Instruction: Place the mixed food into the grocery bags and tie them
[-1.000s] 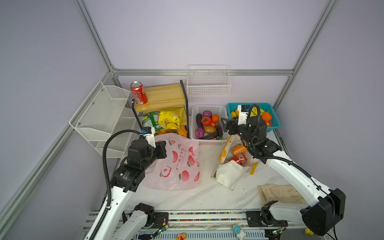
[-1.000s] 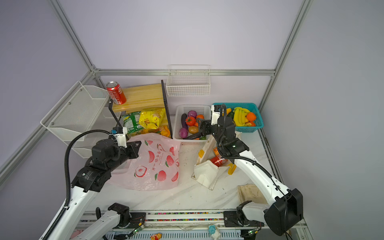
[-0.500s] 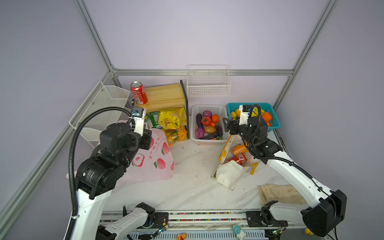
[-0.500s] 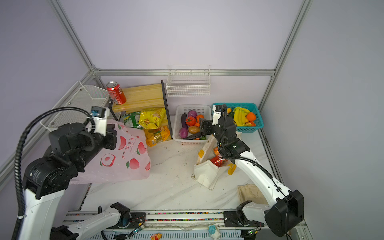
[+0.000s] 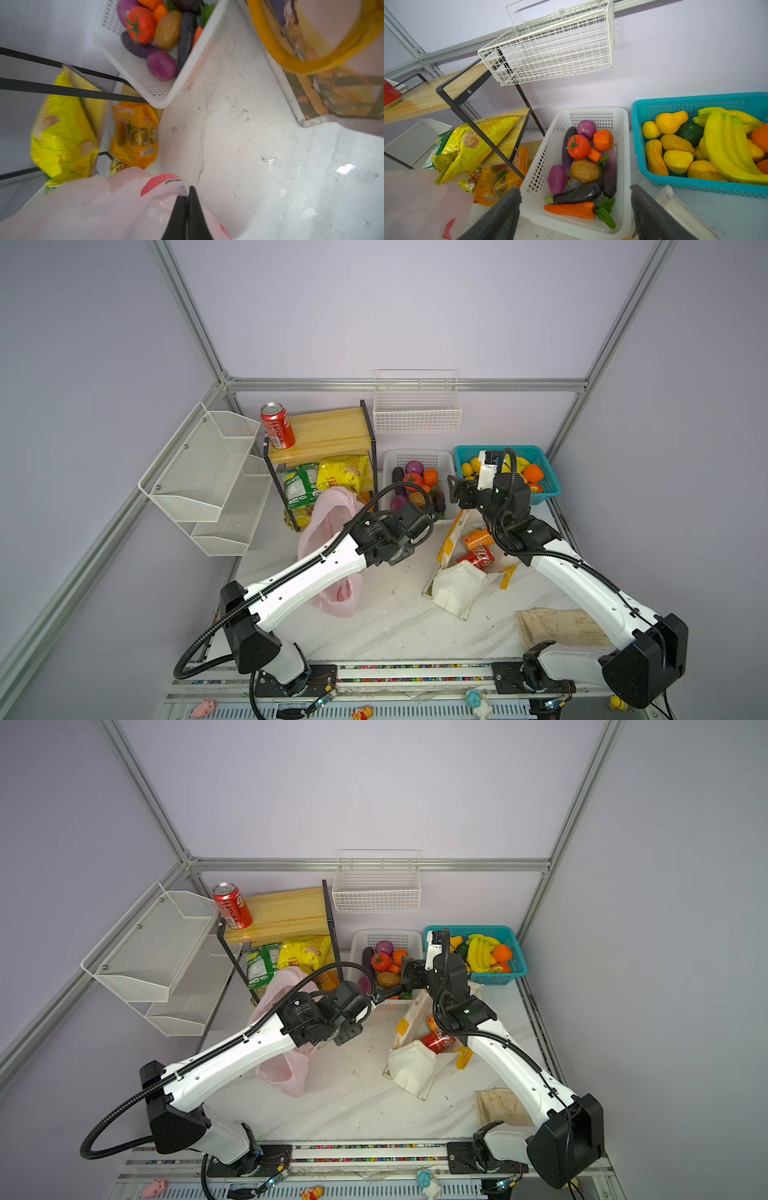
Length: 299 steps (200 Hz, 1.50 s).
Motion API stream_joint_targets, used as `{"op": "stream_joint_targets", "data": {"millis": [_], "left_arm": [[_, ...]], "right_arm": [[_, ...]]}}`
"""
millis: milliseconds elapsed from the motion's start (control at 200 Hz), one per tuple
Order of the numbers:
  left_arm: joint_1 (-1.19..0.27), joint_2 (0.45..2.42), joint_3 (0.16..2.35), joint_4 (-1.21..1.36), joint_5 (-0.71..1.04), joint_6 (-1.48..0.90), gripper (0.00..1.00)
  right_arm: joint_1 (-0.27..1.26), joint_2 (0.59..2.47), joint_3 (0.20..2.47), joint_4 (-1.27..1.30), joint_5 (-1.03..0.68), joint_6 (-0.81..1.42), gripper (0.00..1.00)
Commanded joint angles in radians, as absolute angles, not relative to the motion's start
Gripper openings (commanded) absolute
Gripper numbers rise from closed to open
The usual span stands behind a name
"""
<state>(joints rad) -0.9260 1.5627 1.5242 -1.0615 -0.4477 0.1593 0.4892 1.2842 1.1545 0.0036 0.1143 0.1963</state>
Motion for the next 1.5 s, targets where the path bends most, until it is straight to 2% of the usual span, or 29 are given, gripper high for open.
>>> {"op": "stream_joint_targets", "data": {"millis": [0,65,105,190,275,345,455,830,900,1005,1195,1370,1490], "left_arm": [[-0.926,1.588,1.381,-0.908,-0.325,0.028,0.0],[-0.924,1.599,1.344,-0.85,-0.287,-0.016,0.0],[-0.926,1.6,1.322,-0.811,-0.265,-0.039,0.06],[-0.927,1.595,1.3,-0.755,-0.209,-0.058,0.09],[-0.926,1.581,1.296,-0.725,-0.167,-0.061,0.21],[-0.926,1.563,1.299,-0.722,-0.146,-0.064,0.34],[-0.926,1.511,1.295,-0.716,-0.078,-0.087,0.46],[-0.925,1.204,1.108,-0.55,0.076,-0.151,0.62],[-0.926,1.163,1.09,-0.554,0.009,-0.194,0.63],[-0.935,1.14,1.076,-0.64,-0.193,-0.323,0.64],[-1.078,1.258,1.065,-0.798,-0.46,-0.423,0.76],[-1.1,1.357,1.023,-0.836,-0.558,-0.506,0.85],[-1.1,1.403,0.975,-0.769,-0.528,-0.526,0.89]], "right_arm": [[0.489,1.273,1.168,-0.013,0.126,0.183,0.85],[0.489,1.275,1.17,-0.016,0.119,0.182,0.85],[0.489,1.276,1.168,-0.016,0.118,0.183,0.85],[0.489,1.275,1.164,-0.016,0.117,0.184,0.85],[0.489,1.273,1.155,-0.014,0.114,0.186,0.85],[0.49,1.273,1.154,-0.022,0.113,0.189,0.85],[0.489,1.268,1.141,-0.03,0.115,0.189,0.85],[0.49,1.29,1.125,-0.031,0.075,0.186,0.85],[0.49,1.295,1.127,-0.03,0.059,0.188,0.85],[0.49,1.297,1.126,-0.025,0.052,0.187,0.85],[0.49,1.31,1.129,-0.026,0.063,0.187,0.85],[0.491,1.295,1.115,-0.018,0.07,0.193,0.85],[0.489,1.286,1.111,-0.021,0.076,0.192,0.85]]}}
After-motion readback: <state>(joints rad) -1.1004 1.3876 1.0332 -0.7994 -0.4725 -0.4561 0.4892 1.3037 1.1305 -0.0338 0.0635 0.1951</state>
